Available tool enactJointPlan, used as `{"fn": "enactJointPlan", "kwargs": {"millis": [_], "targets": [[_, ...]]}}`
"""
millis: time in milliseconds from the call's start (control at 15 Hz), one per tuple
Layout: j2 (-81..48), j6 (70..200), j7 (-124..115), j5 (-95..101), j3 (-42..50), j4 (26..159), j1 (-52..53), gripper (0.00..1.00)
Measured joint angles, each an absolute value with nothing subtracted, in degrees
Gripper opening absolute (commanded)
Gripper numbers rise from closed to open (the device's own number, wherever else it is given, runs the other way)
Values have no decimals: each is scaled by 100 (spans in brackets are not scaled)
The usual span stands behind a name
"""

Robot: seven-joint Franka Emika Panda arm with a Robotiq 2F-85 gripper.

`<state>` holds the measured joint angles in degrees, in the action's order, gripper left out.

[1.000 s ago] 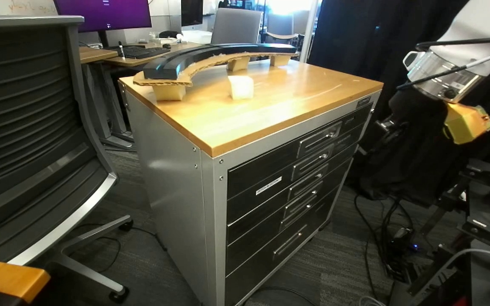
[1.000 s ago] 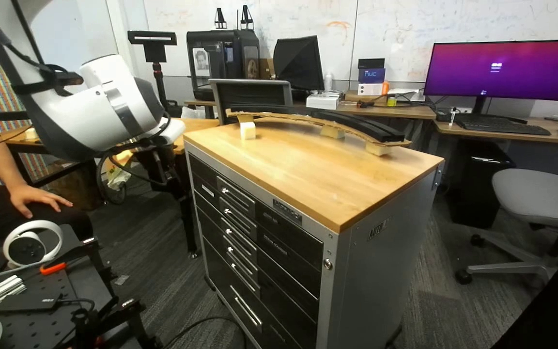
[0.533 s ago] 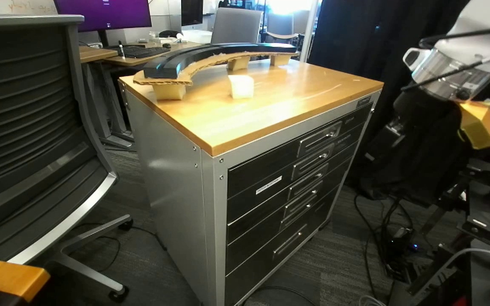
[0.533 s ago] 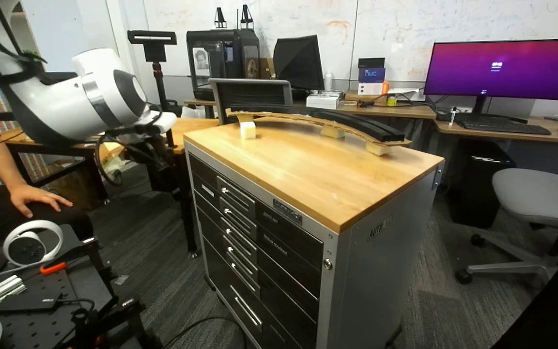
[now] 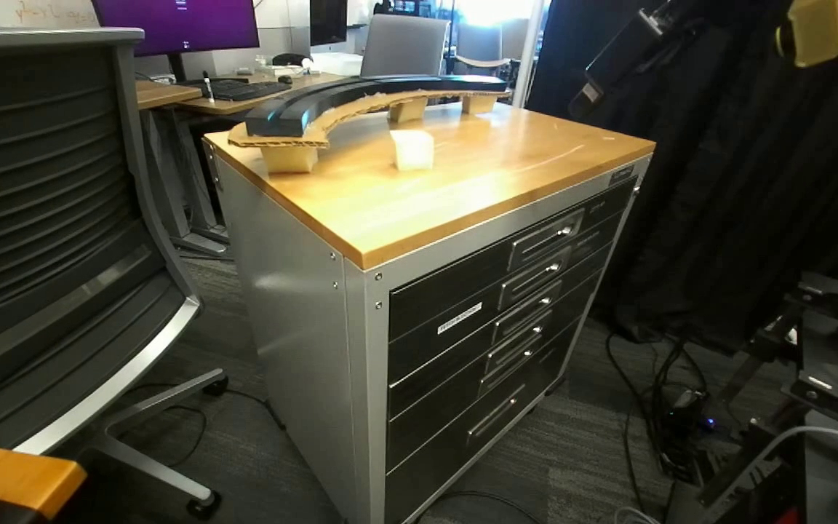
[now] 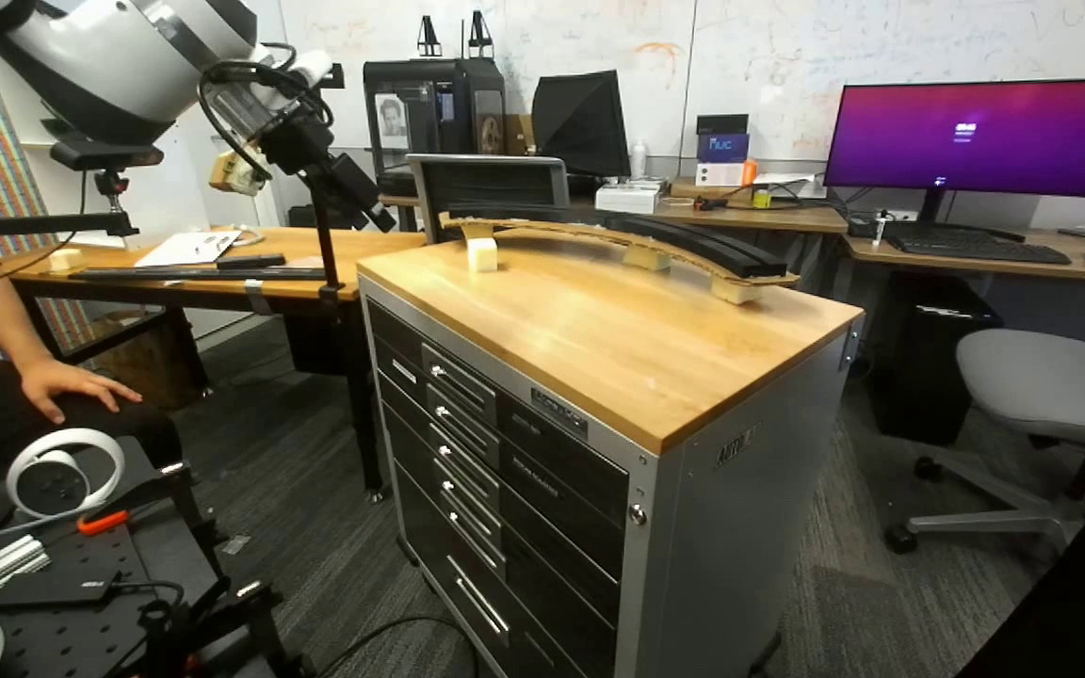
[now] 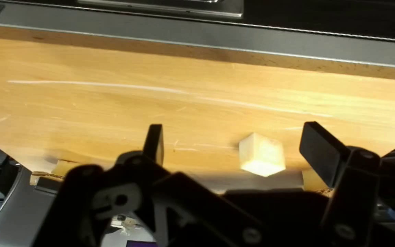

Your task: Put the screwdriver in the open drawer then close it

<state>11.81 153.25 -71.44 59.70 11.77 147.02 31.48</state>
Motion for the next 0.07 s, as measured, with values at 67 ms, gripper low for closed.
{"fn": "enactJointPlan", "kwargs": {"millis": [67], "targets": [[1138, 15329, -7146, 5971, 1195, 14756, 3145, 100]]}}
